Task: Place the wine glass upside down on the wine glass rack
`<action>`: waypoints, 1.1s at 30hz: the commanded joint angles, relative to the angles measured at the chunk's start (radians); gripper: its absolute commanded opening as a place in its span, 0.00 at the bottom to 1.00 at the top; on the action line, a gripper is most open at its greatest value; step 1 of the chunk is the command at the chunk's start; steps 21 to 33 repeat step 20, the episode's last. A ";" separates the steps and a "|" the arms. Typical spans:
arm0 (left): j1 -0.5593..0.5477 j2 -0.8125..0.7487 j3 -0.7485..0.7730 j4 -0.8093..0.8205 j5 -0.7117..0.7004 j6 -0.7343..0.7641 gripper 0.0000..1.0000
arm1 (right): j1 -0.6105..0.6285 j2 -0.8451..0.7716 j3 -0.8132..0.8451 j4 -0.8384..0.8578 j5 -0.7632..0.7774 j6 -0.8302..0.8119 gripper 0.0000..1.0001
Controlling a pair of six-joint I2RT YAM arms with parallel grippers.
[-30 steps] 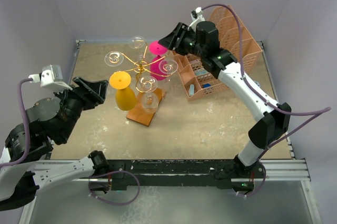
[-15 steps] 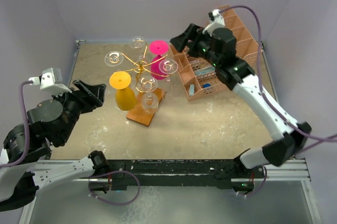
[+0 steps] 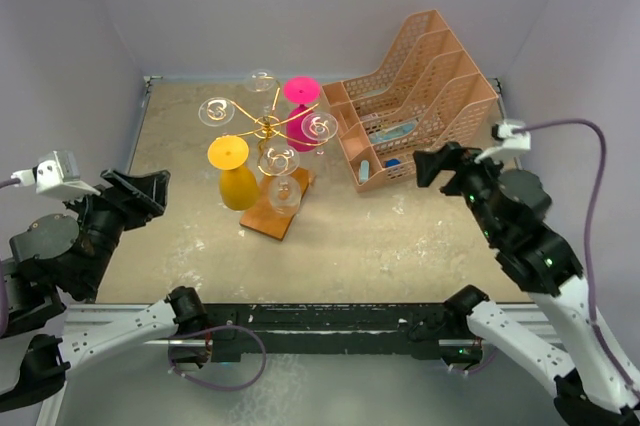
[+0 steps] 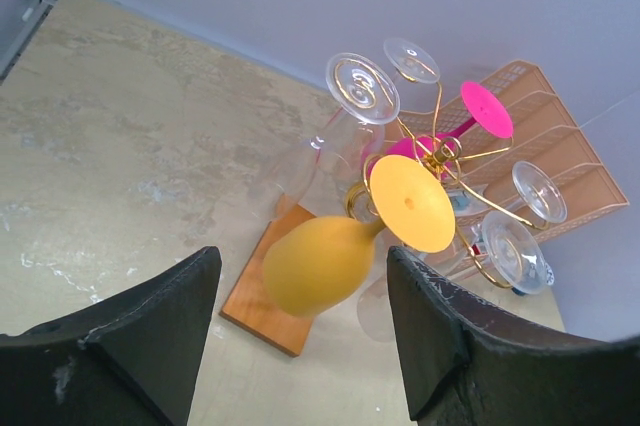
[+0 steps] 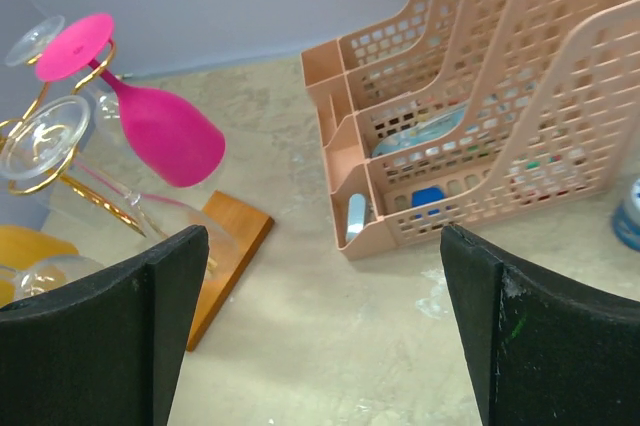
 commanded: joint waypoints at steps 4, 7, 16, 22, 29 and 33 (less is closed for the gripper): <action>0.001 -0.013 0.059 0.002 0.010 0.103 0.65 | -0.003 -0.214 0.092 -0.122 0.067 -0.105 1.00; 0.001 -0.016 0.094 0.006 0.032 0.144 0.66 | -0.003 -0.248 0.122 -0.125 0.067 -0.120 1.00; 0.047 -0.011 0.179 0.018 0.073 0.221 0.68 | -0.003 -0.236 0.182 -0.128 0.041 -0.121 1.00; 0.086 -0.010 0.183 0.019 0.082 0.232 0.69 | -0.003 -0.242 0.166 -0.114 0.032 -0.117 1.00; 0.086 -0.010 0.183 0.019 0.082 0.232 0.69 | -0.003 -0.242 0.166 -0.114 0.032 -0.117 1.00; 0.086 -0.010 0.183 0.019 0.082 0.232 0.69 | -0.003 -0.242 0.166 -0.114 0.032 -0.117 1.00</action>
